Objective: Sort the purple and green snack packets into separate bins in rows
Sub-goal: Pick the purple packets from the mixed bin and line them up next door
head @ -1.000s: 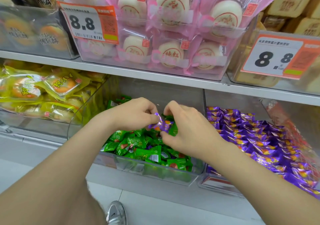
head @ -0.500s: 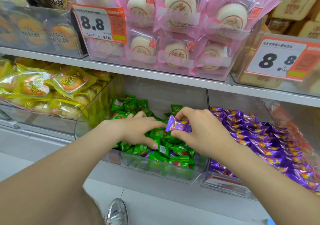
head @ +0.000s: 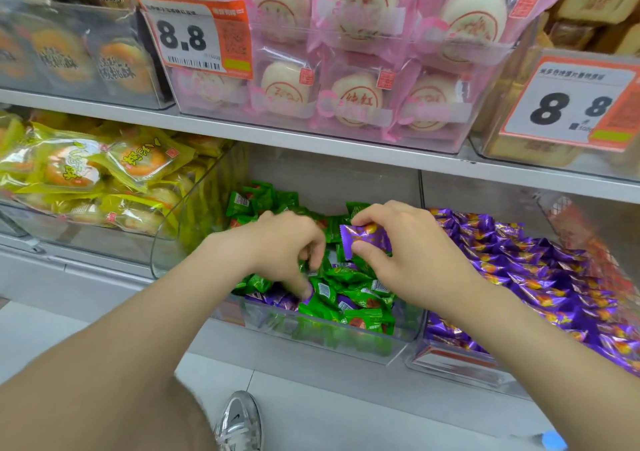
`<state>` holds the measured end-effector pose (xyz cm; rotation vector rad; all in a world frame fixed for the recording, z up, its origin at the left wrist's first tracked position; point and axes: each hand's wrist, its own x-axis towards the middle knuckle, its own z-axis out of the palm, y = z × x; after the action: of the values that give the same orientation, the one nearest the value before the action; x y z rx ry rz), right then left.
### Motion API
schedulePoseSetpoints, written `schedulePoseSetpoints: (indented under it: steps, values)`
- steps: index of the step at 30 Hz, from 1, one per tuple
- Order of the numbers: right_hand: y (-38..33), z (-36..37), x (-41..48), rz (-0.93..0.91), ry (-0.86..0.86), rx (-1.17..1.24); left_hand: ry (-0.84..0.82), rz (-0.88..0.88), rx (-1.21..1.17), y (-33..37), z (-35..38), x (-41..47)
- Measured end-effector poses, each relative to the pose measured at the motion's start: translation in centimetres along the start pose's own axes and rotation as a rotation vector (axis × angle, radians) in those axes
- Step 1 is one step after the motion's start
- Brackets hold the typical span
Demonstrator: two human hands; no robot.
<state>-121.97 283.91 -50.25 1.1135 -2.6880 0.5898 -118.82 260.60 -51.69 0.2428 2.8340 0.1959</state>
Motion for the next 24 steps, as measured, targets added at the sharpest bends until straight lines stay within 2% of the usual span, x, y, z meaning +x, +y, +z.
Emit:
schedulePoseSetpoints:
  steps: [1,3,7,11,15,17,21,24]
  values:
    - [0.1,0.0,0.0,0.002,0.002,0.002,-0.115,-0.027,0.033,-0.3,0.2,-0.7]
    - [0.1,0.1,-0.1,0.001,-0.005,-0.007,-0.160,-0.077,0.117,-1.6,0.7,-1.2]
    - [-0.2,0.2,-0.5,-0.010,-0.022,-0.028,0.085,-0.080,0.222,-2.9,0.5,0.2]
    - [-0.3,0.1,-0.5,-0.003,-0.027,-0.027,0.259,-0.203,0.436,-2.5,1.7,1.9]
    - [-0.4,0.1,-0.5,-0.013,-0.037,-0.033,0.348,-0.132,0.325,-0.9,0.2,0.7]
    - [-0.5,0.1,-0.5,-0.018,-0.040,-0.042,0.254,-0.103,0.198,-0.3,0.1,-0.5]
    - [-0.7,0.1,-0.5,-0.023,-0.046,-0.075,-0.083,-0.099,0.102,-0.5,2.3,-2.0]
    - [-0.7,0.1,-0.6,-0.011,-0.050,-0.083,-0.103,-0.048,0.096,-0.6,2.6,-1.3]
